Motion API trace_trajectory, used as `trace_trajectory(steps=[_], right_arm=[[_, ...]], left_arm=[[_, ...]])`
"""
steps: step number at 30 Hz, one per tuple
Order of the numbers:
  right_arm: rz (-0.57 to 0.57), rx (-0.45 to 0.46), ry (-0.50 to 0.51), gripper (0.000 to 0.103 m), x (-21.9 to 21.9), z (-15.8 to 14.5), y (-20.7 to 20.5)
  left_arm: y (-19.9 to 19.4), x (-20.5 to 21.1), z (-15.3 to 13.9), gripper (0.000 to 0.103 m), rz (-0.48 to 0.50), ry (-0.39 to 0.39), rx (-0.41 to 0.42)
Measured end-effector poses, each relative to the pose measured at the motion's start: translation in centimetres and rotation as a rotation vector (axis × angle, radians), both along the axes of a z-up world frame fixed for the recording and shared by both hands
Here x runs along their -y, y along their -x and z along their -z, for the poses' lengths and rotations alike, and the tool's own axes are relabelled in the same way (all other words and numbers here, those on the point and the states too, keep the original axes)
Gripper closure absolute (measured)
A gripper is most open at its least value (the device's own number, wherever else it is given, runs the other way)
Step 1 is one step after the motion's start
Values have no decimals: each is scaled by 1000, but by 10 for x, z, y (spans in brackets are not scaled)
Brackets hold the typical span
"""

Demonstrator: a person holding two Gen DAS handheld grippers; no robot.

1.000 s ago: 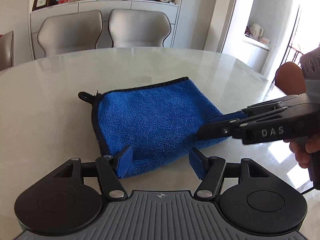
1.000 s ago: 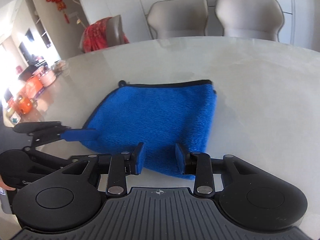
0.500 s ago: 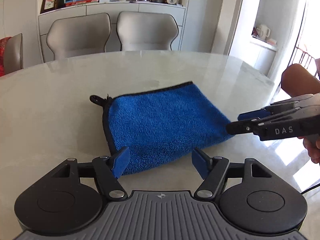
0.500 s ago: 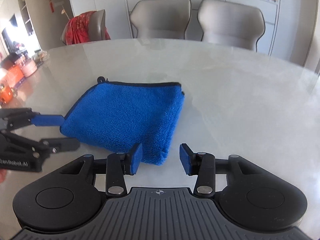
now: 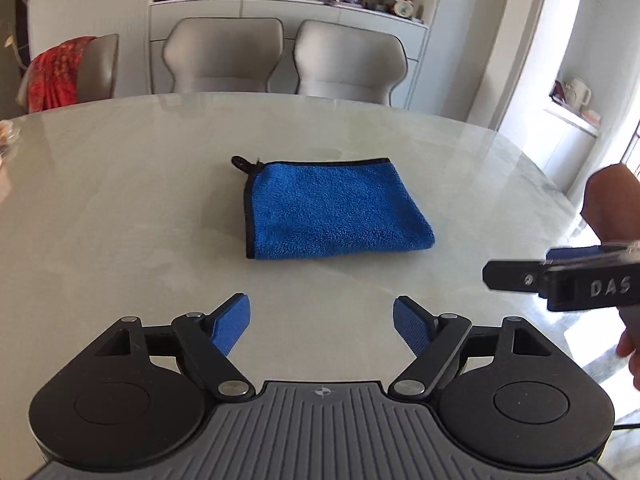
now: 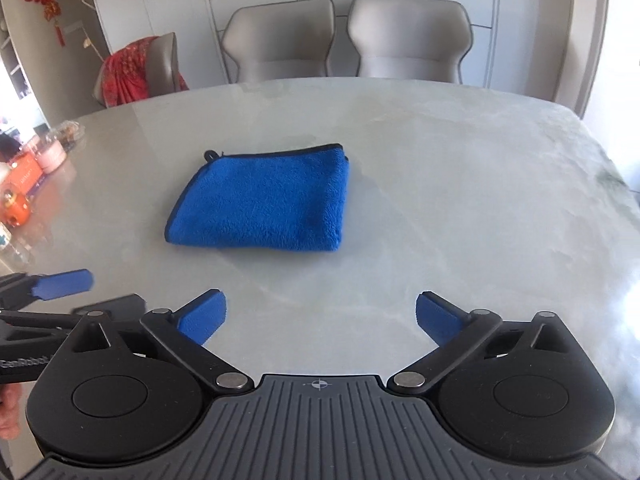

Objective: Fold towel

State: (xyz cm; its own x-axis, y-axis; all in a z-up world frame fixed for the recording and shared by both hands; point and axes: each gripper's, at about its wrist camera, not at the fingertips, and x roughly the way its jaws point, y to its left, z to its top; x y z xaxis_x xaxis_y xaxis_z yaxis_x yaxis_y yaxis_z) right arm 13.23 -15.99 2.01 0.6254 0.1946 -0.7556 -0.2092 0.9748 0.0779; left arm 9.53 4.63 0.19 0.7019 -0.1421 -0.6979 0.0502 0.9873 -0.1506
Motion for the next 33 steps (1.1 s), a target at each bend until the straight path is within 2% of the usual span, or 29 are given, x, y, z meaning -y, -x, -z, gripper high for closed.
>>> trace_trajectory(steps=[4,8,13,19,33], right_arm=[[47,9,27,1,-3,-11,19],[39,50,66,1,-6,-20,38],[58,77,103,1,-7,-24,54],[75,91,114,1,-4,-26,68],[80,101,128,1,-4,-25,70]], left_arm=[[23,2,-16,10,-35,-5,40],[39,4,-27,6,-75,-1,69],[52,7,-32,6,-103,-10,72],[63,7,-35,6,-95,52,58],[66,17,-39,6,-114,-27,49]])
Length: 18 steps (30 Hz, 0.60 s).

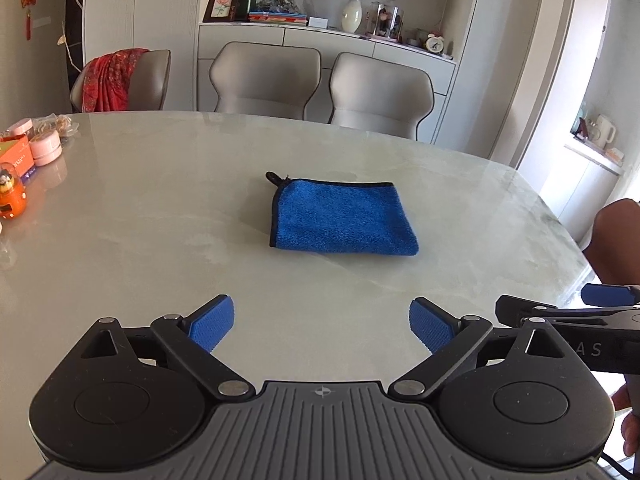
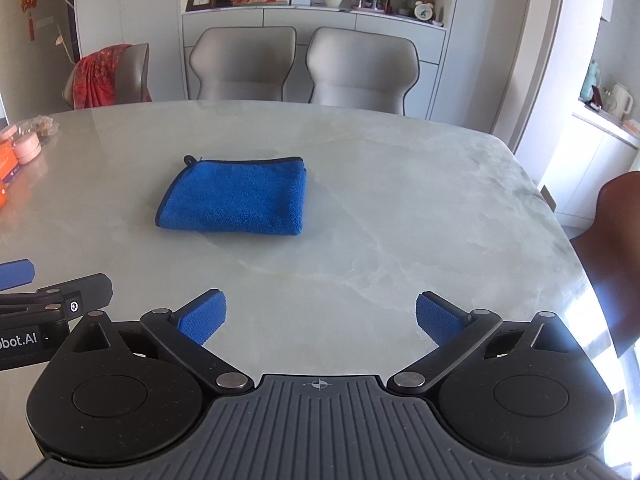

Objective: Fold towel

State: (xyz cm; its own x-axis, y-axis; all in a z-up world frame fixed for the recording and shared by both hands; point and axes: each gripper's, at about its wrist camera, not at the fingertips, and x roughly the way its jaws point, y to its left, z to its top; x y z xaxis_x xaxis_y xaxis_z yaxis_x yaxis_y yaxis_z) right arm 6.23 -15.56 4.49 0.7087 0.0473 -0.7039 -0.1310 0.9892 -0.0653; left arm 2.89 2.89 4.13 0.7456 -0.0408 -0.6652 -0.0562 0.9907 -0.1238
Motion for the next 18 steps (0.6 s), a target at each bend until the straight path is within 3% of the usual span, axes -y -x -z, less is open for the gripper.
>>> trace_trajectory(steps=[18], right_arm=[[-11,-9,14,1,-2,4,0]], left_arm=[[-2,1,1,6,-3,-24,-19]])
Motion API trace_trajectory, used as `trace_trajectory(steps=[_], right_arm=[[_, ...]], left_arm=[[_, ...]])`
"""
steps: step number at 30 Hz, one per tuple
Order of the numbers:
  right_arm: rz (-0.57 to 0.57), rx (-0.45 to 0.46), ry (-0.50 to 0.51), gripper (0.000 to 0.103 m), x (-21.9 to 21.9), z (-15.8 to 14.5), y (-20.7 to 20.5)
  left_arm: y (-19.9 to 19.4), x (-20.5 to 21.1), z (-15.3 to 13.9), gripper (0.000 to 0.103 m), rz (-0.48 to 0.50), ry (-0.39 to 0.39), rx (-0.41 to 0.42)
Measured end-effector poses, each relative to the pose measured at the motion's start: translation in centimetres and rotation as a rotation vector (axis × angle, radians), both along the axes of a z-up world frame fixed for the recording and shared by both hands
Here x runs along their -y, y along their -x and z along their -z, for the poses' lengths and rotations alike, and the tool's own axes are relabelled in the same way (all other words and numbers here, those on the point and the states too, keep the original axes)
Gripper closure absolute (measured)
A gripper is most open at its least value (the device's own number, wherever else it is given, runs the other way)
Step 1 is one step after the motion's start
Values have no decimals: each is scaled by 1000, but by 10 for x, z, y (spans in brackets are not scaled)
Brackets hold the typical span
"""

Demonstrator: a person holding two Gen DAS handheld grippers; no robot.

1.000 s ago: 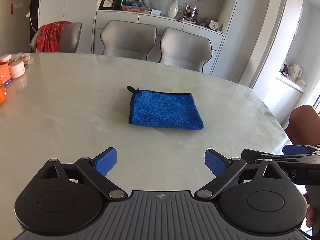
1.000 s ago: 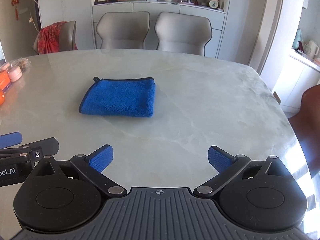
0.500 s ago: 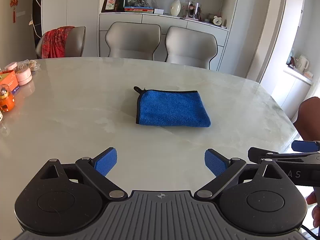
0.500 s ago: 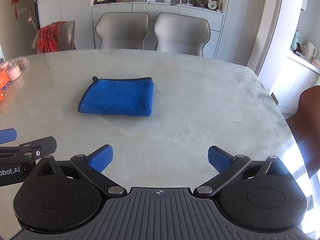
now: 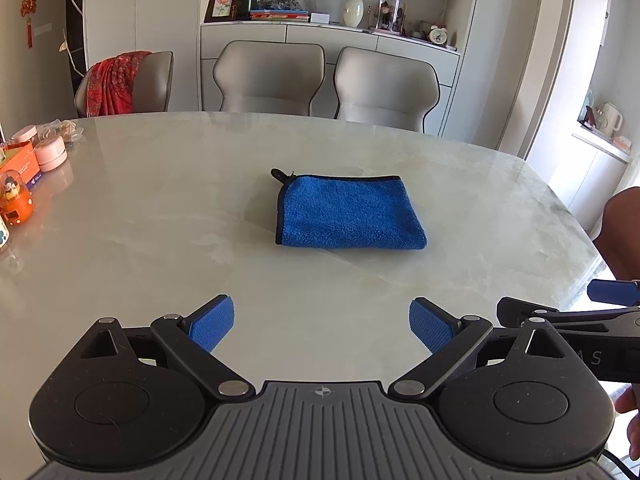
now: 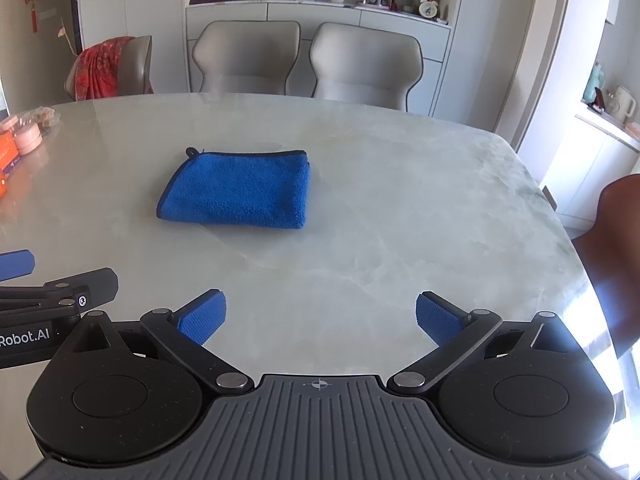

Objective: Fold towel

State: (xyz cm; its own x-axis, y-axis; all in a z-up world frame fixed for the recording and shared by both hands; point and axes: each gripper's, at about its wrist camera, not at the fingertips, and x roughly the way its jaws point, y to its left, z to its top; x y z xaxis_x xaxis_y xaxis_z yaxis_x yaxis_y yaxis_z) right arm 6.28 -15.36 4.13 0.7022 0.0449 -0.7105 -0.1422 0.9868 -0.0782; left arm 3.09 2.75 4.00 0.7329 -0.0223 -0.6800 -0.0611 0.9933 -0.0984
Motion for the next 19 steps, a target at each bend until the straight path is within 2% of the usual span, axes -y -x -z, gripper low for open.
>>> trace_trajectory(steps=[19], right_arm=[[-16,-13,-1,1,5,2,-2]], left_arm=[[2,-1,-1,6,-13,-35,-7]])
